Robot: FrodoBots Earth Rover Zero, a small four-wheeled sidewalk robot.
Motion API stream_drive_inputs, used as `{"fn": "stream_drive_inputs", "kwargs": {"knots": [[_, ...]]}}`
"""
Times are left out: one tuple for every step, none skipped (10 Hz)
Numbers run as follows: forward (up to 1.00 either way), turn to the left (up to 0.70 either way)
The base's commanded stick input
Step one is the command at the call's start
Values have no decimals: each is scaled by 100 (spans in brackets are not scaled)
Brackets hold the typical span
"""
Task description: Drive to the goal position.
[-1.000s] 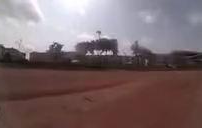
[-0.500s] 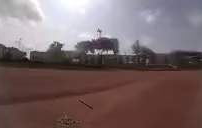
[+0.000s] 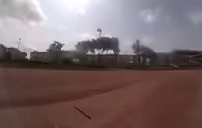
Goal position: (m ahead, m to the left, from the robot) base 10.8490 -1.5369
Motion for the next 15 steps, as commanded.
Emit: {"fn": "stream_drive_inputs", "kwargs": {"knots": [[70, 0], [70, 0], [70, 0], [70, 0], [70, 0], [70, 0], [70, -22], [70, -35], [70, -35], [70, -35], [70, -28], [70, -6], [70, 0], [70, 0], [70, 0]]}}
